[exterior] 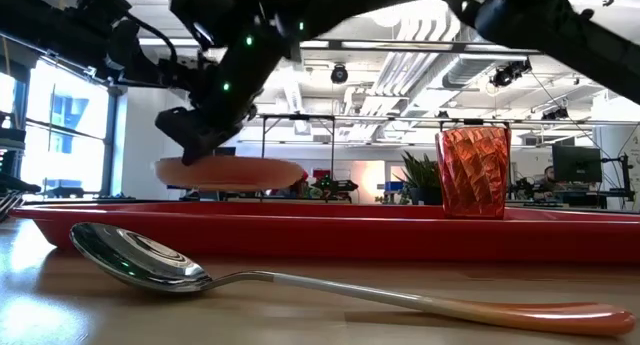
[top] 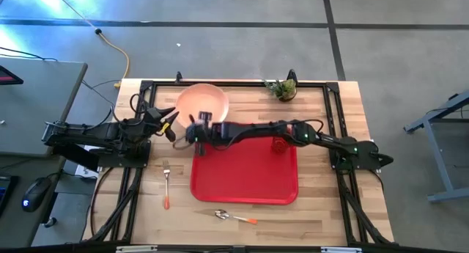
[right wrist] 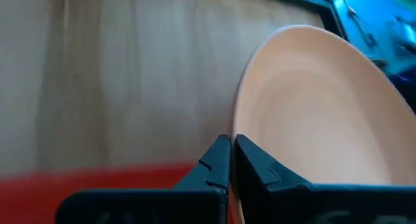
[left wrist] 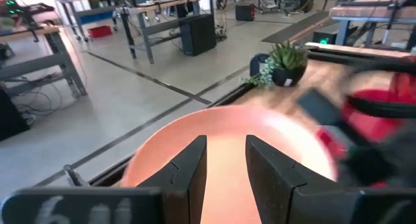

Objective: Pick and place plate/cup/fork/spoon on tray
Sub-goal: Put the orange plate on the red serving tray at the bottom left of the red glass, then put the orange spoon on the red serving tray at the left of the orange plate

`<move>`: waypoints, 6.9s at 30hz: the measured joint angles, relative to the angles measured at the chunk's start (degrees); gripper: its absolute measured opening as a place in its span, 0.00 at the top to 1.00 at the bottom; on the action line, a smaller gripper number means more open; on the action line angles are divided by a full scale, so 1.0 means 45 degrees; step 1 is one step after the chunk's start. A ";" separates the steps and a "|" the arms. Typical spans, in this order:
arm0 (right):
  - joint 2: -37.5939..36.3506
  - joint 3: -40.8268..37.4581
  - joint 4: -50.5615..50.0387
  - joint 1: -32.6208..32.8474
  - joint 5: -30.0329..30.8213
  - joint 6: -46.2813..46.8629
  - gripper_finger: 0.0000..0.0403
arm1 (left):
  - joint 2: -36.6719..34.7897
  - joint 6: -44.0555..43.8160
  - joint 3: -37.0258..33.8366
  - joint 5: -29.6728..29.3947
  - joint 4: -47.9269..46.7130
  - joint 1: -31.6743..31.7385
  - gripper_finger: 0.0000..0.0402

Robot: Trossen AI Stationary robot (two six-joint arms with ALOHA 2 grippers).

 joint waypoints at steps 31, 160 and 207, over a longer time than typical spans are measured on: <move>-0.1110 -0.0403 -0.7154 0.4502 0.3736 0.6547 1.00 | -0.0067 -0.0055 0.0005 0.0470 -0.0086 0.0001 0.76; -1.0517 -1.7405 1.0358 0.7426 -0.0996 0.9348 0.72 | -0.0052 -0.2551 0.0010 0.2688 0.0137 0.0010 0.76; -0.5136 -0.9850 0.5535 0.6009 -0.3847 -0.1535 0.70 | -0.0052 -0.0984 0.0005 0.3443 0.0549 0.0005 0.76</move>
